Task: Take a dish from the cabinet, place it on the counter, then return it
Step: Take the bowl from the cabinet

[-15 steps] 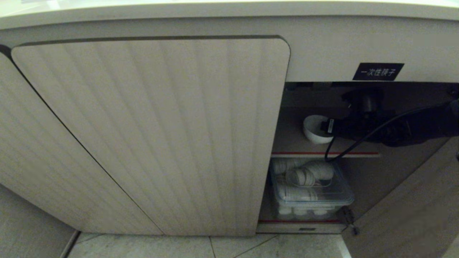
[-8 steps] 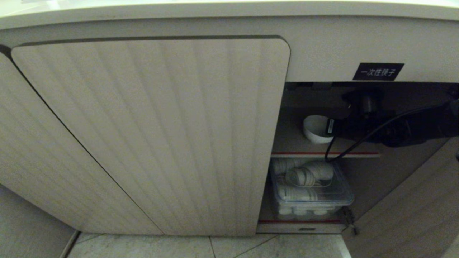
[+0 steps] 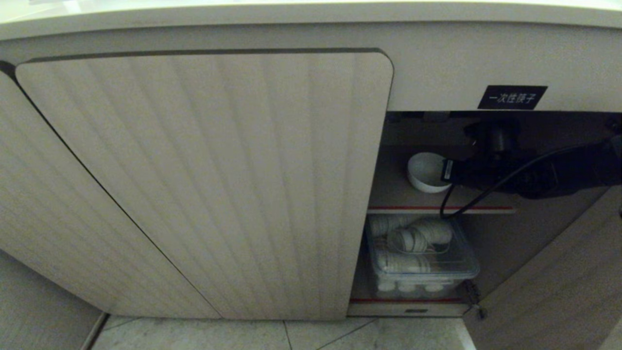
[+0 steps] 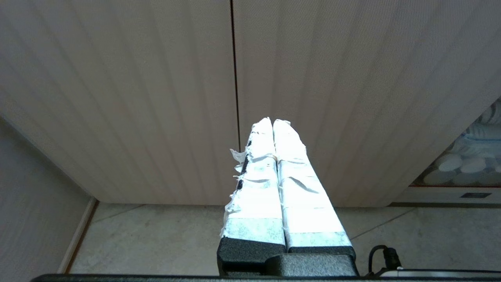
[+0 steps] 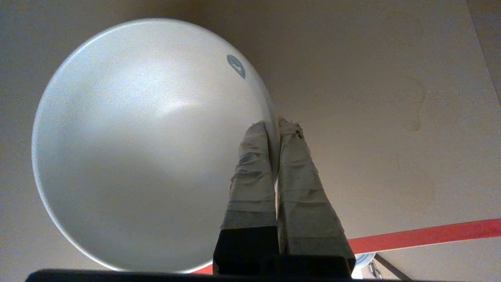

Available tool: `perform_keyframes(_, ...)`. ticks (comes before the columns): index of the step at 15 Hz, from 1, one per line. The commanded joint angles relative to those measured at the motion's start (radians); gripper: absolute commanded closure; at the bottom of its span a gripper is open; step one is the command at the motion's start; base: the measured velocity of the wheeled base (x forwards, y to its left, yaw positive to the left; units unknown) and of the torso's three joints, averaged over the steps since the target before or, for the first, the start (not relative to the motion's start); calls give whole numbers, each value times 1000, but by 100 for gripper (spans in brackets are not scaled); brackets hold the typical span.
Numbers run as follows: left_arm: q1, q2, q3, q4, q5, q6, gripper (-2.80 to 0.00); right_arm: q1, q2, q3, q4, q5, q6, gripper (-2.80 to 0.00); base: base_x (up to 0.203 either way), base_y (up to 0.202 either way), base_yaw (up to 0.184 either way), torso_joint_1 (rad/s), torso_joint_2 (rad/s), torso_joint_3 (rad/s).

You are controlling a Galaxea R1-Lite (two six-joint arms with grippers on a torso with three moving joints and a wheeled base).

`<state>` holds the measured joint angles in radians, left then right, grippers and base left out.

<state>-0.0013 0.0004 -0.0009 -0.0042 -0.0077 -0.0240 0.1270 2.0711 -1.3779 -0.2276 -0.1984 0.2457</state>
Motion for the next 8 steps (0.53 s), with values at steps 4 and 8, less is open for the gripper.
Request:
perform_keyframes(4,0,0,0,0,0,-1,0,2,-7,10,6,0,3,0,0,0,0,0,0,0)
perform_keyframes(8,0,0,0,0,0,-1,0,2,-28,66,-10,-1,3,0,0,0,0,0,0,0)
